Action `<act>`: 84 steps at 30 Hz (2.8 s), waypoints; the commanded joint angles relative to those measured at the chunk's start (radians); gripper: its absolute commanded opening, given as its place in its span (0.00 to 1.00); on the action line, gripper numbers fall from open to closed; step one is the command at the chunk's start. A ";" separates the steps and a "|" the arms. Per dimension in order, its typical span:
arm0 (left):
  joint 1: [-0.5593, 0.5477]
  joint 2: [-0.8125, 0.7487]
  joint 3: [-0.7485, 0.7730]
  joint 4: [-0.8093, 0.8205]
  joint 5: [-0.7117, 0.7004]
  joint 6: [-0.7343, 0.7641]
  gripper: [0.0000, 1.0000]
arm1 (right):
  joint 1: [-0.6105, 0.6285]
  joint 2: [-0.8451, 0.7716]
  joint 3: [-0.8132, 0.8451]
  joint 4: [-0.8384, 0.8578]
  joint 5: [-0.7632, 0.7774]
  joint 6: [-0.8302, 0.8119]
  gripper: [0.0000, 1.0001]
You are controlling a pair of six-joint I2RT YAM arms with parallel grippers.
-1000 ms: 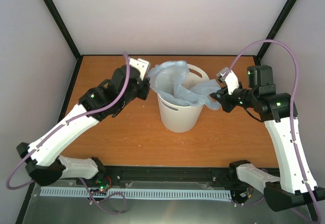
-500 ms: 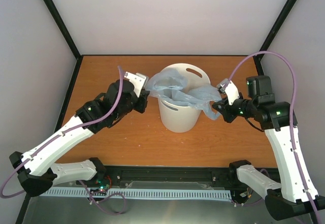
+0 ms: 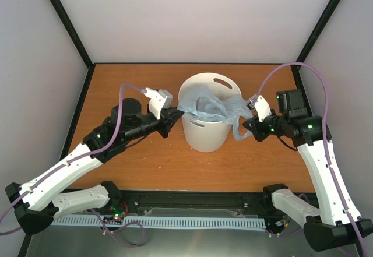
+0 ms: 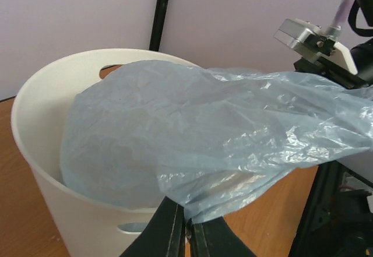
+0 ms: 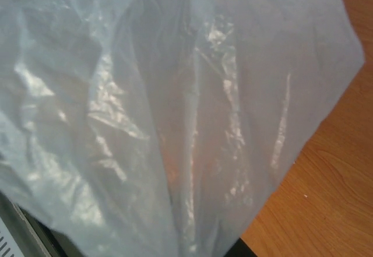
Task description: Put the trash bags into the trash bin
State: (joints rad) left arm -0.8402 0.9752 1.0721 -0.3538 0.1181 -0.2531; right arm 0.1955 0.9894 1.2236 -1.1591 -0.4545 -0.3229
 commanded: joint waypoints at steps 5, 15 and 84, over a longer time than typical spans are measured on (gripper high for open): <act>0.005 -0.044 -0.024 0.102 0.022 -0.042 0.05 | -0.010 -0.089 0.028 -0.021 0.050 -0.019 0.25; 0.006 -0.054 0.000 -0.037 -0.050 -0.003 0.18 | -0.015 -0.172 0.188 -0.119 0.159 -0.128 0.72; -0.032 0.078 0.073 -0.142 -0.314 -0.100 0.01 | 0.027 -0.213 -0.164 0.032 -0.125 -0.397 0.03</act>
State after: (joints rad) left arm -0.8764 1.1019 1.2053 -0.5301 -0.1722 -0.3061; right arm 0.2188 0.7879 1.0698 -1.1145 -0.5953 -0.6960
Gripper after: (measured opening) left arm 0.016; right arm 0.030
